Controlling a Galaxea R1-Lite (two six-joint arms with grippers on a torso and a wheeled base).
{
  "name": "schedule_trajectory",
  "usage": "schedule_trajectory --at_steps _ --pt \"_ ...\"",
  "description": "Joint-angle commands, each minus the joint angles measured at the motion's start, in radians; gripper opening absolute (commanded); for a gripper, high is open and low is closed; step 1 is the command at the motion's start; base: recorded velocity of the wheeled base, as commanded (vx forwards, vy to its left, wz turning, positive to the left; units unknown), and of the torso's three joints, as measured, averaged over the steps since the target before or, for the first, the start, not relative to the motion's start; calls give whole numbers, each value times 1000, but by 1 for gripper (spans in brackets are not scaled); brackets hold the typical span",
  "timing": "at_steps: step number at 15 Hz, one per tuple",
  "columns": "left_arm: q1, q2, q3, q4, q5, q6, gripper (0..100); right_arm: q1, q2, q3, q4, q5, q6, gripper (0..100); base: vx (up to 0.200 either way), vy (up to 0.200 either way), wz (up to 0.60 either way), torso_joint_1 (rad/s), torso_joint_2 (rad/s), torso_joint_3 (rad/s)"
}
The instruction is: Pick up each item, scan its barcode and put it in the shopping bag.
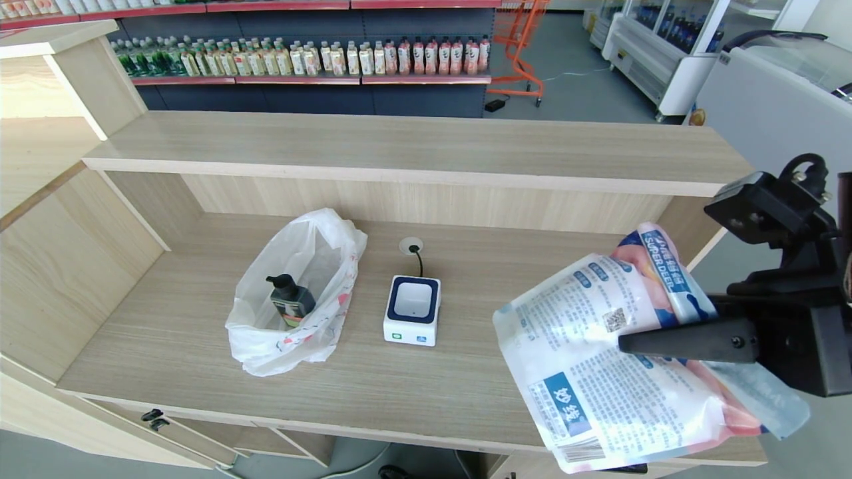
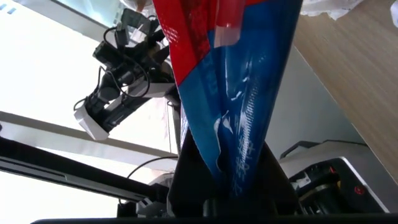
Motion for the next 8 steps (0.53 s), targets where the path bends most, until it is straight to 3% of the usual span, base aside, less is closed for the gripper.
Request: schedule_trajectory --at_steps 1,2,3,4,5,6,8 --pt "0 0 0 0 0 -1 100 0 15 5 -29 -53 -43 0 0 0 0 0 0 0" --pt "0 0 0 0 0 -1 100 0 15 5 -29 -53 -43 0 0 0 0 0 0 0" --pt "0 0 0 0 0 -1 100 -23 58 20 -75 -303 -281 0 0 0 0 0 0 0" --pt "0 0 0 0 0 -1 100 -38 69 32 -92 -415 -393 0 0 0 0 0 0 0" --pt "0 0 0 0 0 -1 100 -75 62 52 -151 -640 -623 0 0 0 0 0 0 0" --pt "0 0 0 0 0 -1 100 -102 39 69 -190 -723 -715 0 0 0 0 0 0 0" --pt "0 1 0 0 0 -1 100 -107 9 81 -200 -774 -753 0 0 0 0 0 0 0"
